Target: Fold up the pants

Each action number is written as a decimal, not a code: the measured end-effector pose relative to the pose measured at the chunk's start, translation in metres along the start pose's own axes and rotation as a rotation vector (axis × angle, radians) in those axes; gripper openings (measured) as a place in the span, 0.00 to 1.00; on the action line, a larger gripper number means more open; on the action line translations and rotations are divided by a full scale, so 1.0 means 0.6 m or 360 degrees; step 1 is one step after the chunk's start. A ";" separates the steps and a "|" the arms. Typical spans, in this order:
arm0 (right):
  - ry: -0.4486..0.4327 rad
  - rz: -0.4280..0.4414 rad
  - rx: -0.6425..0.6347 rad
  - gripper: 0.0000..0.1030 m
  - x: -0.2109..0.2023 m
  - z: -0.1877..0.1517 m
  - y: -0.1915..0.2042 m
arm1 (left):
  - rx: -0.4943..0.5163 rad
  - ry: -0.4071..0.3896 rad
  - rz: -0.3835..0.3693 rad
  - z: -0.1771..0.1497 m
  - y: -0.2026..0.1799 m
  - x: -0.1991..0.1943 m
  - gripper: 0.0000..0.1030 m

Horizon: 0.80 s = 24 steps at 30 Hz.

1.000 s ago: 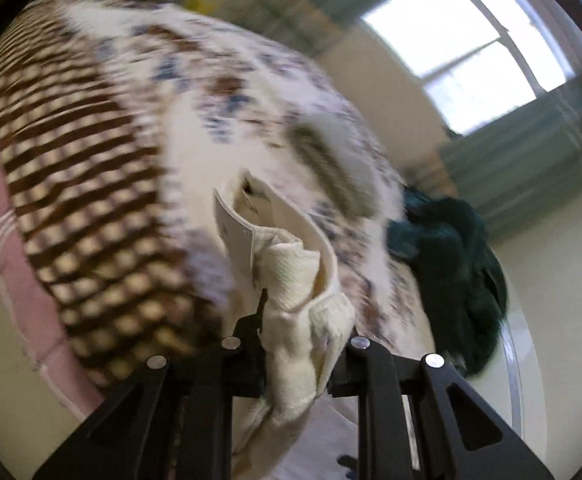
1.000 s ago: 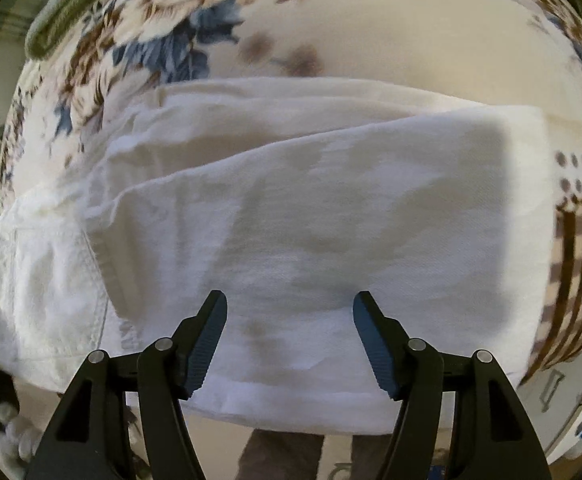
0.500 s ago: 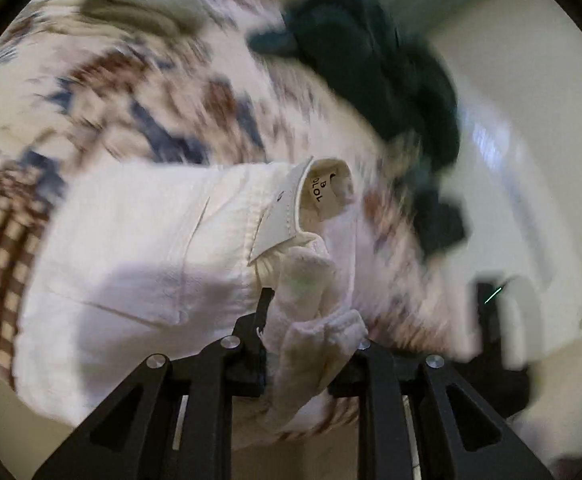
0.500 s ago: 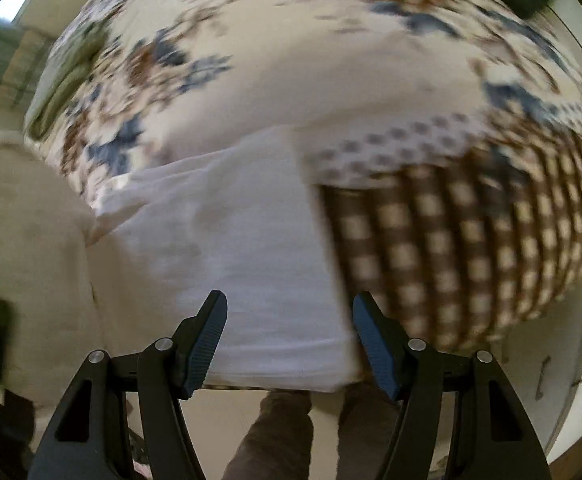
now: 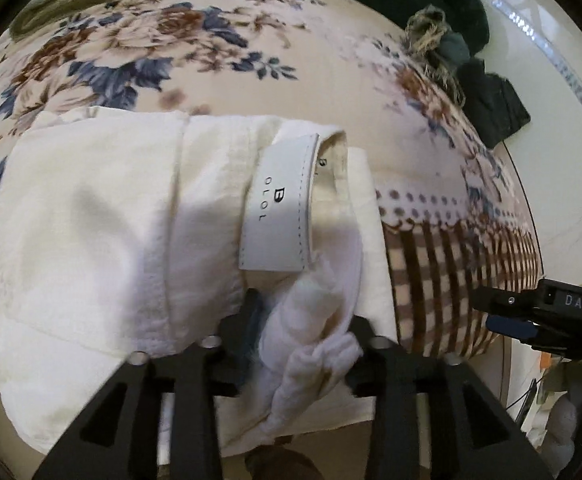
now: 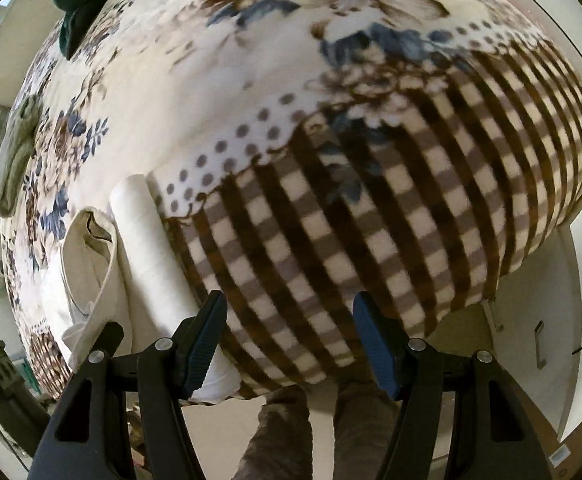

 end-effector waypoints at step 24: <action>0.0373 0.0371 -0.0326 0.73 0.132 -0.001 0.240 | -0.0586 0.0147 0.0634 -0.030 0.403 -0.091 0.85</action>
Point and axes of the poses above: each gripper's, at about its wrist camera, not at the fingertips, and x roughly the way its jaws point, y to its left, z to its top, the point moved 4 cm from there along x, roughly the way its jaws point, and after that the axes turned 6 degrees about x, right-handed, at the moved point
